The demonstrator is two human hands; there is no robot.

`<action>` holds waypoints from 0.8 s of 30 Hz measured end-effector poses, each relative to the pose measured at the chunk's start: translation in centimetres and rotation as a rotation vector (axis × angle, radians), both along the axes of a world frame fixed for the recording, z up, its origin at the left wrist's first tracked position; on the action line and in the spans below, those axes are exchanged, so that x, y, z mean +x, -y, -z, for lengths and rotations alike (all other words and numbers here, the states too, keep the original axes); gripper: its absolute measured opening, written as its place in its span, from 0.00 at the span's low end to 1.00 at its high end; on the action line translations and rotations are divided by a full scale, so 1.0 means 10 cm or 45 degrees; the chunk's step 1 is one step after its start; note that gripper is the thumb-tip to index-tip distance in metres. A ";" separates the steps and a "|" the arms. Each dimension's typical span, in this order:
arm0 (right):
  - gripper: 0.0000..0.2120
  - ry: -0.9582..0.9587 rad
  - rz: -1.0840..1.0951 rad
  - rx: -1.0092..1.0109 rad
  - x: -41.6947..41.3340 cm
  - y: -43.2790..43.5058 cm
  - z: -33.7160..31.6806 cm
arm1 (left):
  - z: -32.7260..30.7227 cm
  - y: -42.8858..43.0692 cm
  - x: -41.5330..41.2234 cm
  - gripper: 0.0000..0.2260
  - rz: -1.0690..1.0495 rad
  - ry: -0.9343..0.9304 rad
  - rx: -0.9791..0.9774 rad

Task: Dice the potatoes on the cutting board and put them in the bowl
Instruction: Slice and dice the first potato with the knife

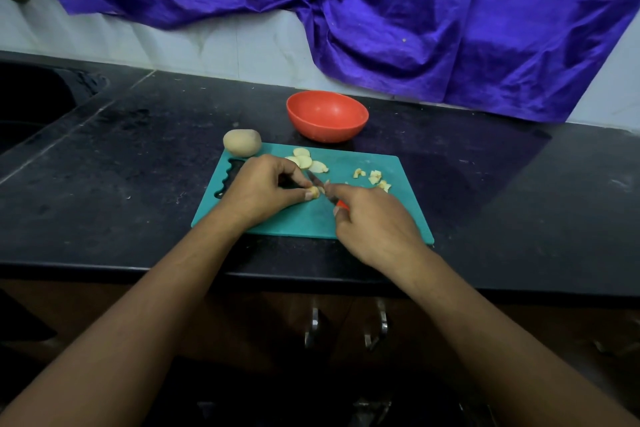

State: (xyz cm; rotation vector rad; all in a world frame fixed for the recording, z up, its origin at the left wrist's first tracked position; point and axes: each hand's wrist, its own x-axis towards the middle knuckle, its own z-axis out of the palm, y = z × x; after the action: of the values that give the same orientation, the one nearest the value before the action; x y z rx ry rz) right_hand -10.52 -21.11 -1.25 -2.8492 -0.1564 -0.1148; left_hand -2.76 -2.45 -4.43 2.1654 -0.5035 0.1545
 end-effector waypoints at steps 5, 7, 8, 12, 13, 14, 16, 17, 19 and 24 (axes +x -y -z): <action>0.24 0.031 -0.013 -0.155 -0.08 0.02 0.01 | -0.01 0.01 0.00 0.04 -0.017 -0.007 0.015; 0.26 0.035 -0.032 -0.223 -0.12 0.03 0.03 | -0.02 0.01 -0.01 0.04 -0.016 -0.007 0.020; 0.27 0.034 -0.046 -0.237 -0.12 0.04 0.04 | -0.02 0.01 0.00 0.04 -0.020 -0.010 0.023; 0.23 -0.067 -0.047 0.001 -0.07 0.23 0.01 | 0.00 0.01 0.01 0.05 -0.049 -0.012 0.041; 0.22 -0.072 -0.028 0.114 -0.06 0.27 -0.01 | 0.00 0.01 0.01 0.05 -0.059 -0.010 0.045; 0.22 -0.056 -0.010 0.193 -0.06 0.30 -0.01 | 0.00 0.01 0.01 0.05 -0.067 -0.008 0.046; 0.22 -0.010 -0.013 0.226 -0.07 0.29 0.00 | 0.01 0.02 0.00 0.05 -0.075 -0.005 0.042; 0.22 0.005 -0.027 0.211 -0.08 0.25 0.01 | 0.01 0.02 0.00 0.05 -0.074 -0.004 0.043; 0.22 0.022 -0.039 0.169 -0.07 0.20 0.05 | 0.00 0.02 -0.01 0.05 -0.063 0.003 0.047; 0.22 0.047 -0.043 0.088 -0.09 0.17 0.07 | 0.00 0.01 -0.01 0.05 -0.042 0.022 0.047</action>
State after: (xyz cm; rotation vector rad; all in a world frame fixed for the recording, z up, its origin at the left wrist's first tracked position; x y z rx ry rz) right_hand -11.43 -22.84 -2.00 -2.7755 -0.2038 -0.1628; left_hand -2.88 -2.54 -4.46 2.2105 -0.4844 0.1836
